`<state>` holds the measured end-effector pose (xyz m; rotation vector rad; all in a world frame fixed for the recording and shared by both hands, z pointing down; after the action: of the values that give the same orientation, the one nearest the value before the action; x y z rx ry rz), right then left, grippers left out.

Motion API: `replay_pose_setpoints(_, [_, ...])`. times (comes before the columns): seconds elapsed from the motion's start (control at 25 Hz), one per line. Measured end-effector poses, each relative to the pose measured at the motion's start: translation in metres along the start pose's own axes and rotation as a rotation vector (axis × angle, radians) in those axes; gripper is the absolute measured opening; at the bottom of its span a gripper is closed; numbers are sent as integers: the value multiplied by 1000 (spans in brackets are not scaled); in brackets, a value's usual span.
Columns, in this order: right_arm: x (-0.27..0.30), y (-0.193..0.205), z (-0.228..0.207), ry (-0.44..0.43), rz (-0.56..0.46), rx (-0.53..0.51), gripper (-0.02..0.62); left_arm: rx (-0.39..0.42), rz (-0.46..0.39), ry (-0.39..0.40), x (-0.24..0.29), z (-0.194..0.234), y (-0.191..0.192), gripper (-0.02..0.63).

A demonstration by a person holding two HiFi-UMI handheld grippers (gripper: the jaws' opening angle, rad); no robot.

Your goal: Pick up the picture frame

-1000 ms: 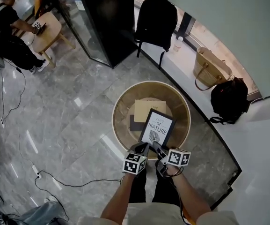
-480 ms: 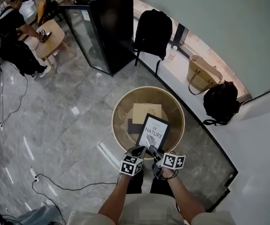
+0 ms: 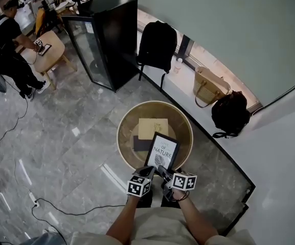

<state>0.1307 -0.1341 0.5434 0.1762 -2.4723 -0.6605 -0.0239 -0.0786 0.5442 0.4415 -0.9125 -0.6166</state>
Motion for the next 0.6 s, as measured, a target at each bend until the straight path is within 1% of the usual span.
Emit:
replay_pose_setpoints(0.2, [-14,0,9,19,-29,-36,38,24,30,45,-4,-8,-6,20])
replay_pose_setpoints(0.36, [-17,0,13,40,-36,-76,39,35,2,29,-5,-8,-12,20])
replay_pose_setpoints(0.44, [-17,-2,11,65,-42,-91,38,32,-16,25,-9,-8,-18,20])
replay_pose_setpoints(0.6, [-21,-10,3,129,-50,-104,39,55,-15,11,-22,-4,-24,20])
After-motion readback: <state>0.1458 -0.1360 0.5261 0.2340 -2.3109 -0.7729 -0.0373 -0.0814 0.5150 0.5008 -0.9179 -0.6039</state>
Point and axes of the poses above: the fingertips, and each gripper's own axes: x forward along the fingers, z to its left, y out of its underside, the point moved 10 cm from there along -x, backward along the fingers, and after that the axes turned 7 degrees about -x, right-handed, at the moved point
